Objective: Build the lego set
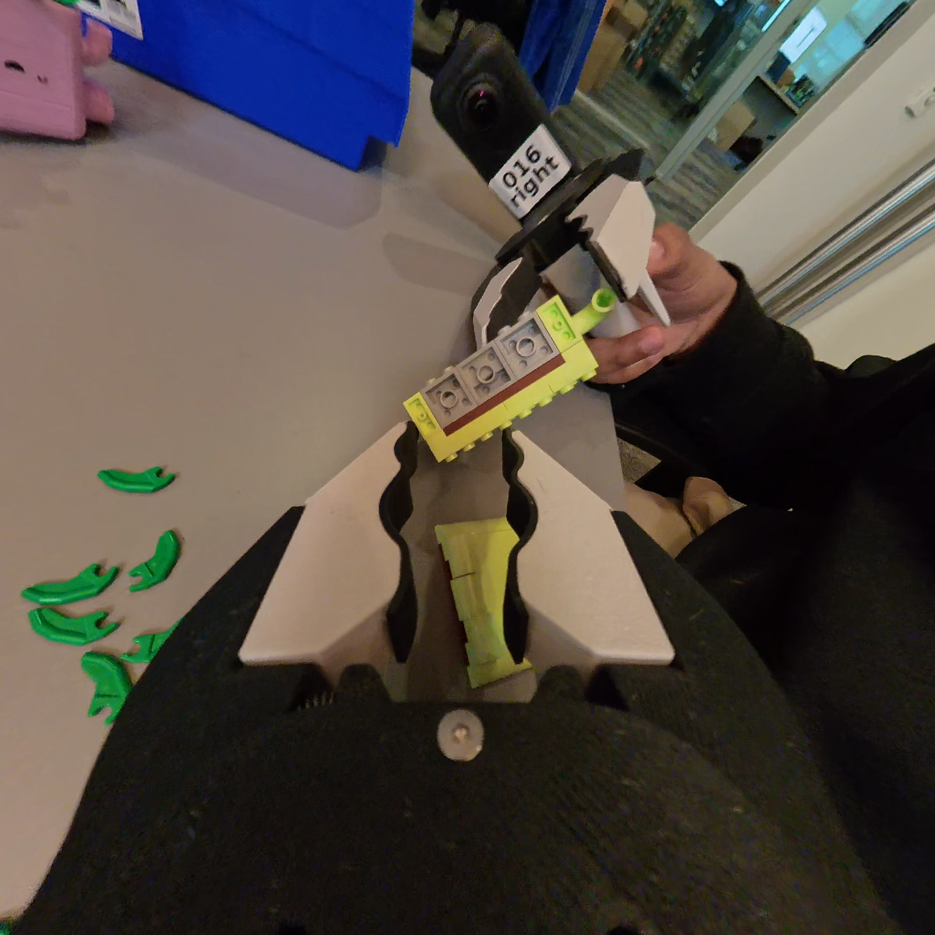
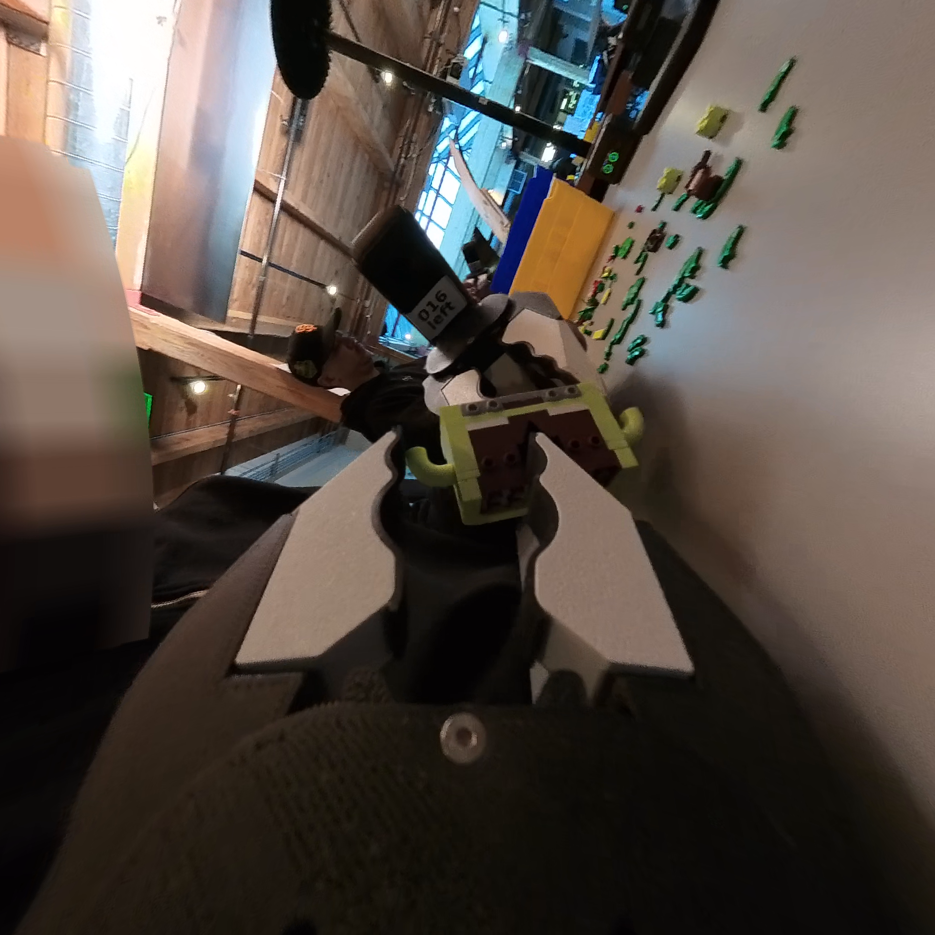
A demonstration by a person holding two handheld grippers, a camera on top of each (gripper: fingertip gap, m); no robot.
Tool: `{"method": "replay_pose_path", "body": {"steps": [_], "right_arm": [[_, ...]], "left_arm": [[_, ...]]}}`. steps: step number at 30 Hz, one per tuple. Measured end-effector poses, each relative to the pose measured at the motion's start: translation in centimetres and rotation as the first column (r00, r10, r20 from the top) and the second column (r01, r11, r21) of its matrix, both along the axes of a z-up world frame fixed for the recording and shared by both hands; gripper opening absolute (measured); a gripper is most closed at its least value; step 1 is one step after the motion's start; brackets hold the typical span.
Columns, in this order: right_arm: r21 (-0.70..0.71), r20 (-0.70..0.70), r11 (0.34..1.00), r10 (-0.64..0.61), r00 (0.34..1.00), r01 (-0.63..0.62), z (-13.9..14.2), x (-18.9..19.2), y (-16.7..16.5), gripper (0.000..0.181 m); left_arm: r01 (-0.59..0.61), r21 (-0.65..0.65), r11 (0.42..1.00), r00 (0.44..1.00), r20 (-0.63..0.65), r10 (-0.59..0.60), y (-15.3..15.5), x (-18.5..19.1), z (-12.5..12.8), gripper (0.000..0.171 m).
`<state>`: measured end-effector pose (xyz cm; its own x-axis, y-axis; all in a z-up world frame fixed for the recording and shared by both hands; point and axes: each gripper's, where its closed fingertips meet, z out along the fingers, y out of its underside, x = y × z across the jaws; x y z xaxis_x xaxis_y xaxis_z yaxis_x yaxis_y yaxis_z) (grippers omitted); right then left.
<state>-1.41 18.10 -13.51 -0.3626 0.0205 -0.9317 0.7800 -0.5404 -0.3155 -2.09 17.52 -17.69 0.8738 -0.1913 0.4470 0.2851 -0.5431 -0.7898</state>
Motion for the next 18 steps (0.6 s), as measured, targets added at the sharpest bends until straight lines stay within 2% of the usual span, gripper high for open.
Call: {"method": "replay_pose_path", "body": {"steps": [5, 17, 18], "right_arm": [[0.124, 0.033, 0.992, -0.021, 0.999, 0.017, -1.4, 0.0, 0.1, 0.046], [0.31, 0.043, 0.947, -0.105, 0.994, 0.086, -2.9, 0.4, 2.7, 0.038], [0.325, 0.048, 0.941, -0.11, 0.993, 0.089, -3.1, 0.4, 2.9, 0.041]], "left_arm": [[0.001, -0.073, 0.997, 1.0, 0.004, -0.001, 0.3, 0.0, -1.1, 0.031], [0.011, -0.085, 0.996, 0.999, -0.05, -0.015, 0.7, 0.3, -1.4, 0.033], [0.011, -0.08, 0.997, 0.998, -0.06, -0.016, 0.8, 0.3, -1.3, 0.033]]}}
